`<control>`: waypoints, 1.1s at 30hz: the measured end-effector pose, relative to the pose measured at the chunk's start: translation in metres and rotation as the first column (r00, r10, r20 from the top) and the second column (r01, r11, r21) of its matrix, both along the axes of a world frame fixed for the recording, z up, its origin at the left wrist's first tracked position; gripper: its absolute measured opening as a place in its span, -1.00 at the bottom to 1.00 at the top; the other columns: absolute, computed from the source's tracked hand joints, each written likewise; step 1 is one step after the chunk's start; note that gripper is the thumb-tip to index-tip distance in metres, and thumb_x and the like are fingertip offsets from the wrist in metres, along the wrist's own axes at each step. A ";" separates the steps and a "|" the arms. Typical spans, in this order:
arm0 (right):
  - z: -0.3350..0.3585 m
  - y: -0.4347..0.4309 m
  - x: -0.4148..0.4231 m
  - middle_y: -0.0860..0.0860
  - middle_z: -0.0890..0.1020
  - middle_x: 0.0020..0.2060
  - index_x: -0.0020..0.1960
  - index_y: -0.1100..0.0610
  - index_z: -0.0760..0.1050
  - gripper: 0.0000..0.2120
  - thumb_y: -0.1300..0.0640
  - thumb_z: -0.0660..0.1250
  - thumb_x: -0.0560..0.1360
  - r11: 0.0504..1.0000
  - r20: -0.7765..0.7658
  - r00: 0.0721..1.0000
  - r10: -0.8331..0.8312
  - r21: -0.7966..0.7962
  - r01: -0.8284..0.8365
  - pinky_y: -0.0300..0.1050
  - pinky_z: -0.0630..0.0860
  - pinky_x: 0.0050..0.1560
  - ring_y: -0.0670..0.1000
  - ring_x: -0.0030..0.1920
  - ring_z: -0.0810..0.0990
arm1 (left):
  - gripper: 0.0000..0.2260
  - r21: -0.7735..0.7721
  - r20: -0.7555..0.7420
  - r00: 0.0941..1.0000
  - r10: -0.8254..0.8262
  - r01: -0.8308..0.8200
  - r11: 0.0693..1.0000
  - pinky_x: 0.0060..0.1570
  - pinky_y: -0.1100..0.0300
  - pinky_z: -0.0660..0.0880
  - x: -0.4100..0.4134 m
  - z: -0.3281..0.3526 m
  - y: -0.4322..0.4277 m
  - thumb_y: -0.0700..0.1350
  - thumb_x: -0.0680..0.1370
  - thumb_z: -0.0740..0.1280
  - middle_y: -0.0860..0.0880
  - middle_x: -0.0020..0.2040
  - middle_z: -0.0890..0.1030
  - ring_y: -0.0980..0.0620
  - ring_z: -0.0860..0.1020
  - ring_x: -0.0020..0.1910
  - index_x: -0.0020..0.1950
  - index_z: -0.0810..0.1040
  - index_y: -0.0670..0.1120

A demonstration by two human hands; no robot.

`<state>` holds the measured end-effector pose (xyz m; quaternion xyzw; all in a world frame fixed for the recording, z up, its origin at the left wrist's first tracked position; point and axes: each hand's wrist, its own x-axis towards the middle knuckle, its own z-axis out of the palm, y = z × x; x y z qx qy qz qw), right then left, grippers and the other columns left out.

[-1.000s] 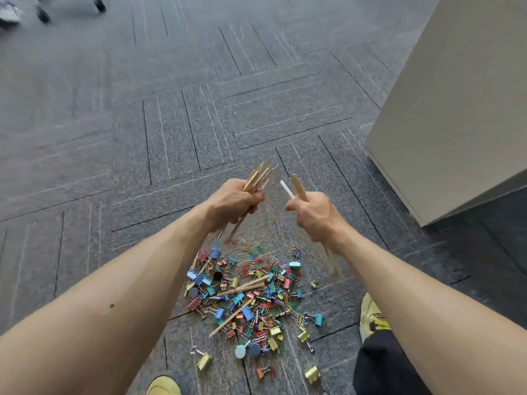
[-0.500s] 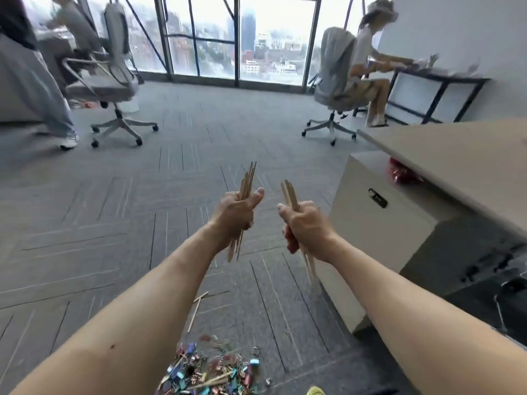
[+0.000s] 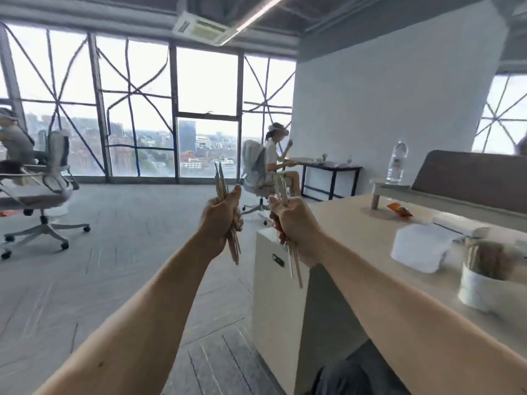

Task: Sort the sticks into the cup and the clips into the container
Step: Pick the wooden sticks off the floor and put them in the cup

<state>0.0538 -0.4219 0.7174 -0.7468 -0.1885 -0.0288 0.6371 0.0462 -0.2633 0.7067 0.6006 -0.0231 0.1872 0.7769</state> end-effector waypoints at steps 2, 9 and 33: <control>0.008 -0.033 -0.006 0.03 0.43 -0.48 -0.22 0.19 0.46 -0.66 0.04 0.20 0.66 0.999 0.027 0.998 -0.050 0.005 0.050 -0.18 0.34 -0.55 -0.05 -0.57 0.35 | -0.65 0.003 0.003 0.999 -0.053 0.053 0.999 -0.44 0.16 0.31 -0.001 0.009 -0.036 -0.01 0.60 0.33 -0.04 -0.52 0.31 0.04 0.31 -0.55 -0.34 0.35 -0.04; 0.025 -0.159 -0.004 0.01 0.39 -0.47 -0.16 0.17 0.50 -0.70 0.05 0.18 0.67 0.958 0.051 0.960 -0.274 0.103 0.268 -0.17 0.29 -0.50 -0.06 -0.54 0.31 | -0.70 0.023 0.003 0.970 -0.244 0.244 0.970 -0.44 0.17 0.32 0.008 0.032 -0.165 -0.01 0.60 0.32 -0.01 -0.54 0.32 0.05 0.31 -0.55 -0.29 0.38 -0.05; 0.027 -0.409 0.033 -0.03 0.28 -0.58 -0.38 0.05 0.26 -0.61 0.08 0.21 0.62 0.662 0.019 0.727 -0.686 0.431 0.613 -0.24 0.13 -0.55 -0.03 -0.60 0.18 | -0.59 -0.009 0.064 0.850 -0.523 0.525 0.851 -0.36 0.11 0.30 0.089 0.024 -0.455 0.08 0.61 0.27 0.02 -0.56 0.36 0.06 0.34 -0.54 -0.37 0.35 -0.06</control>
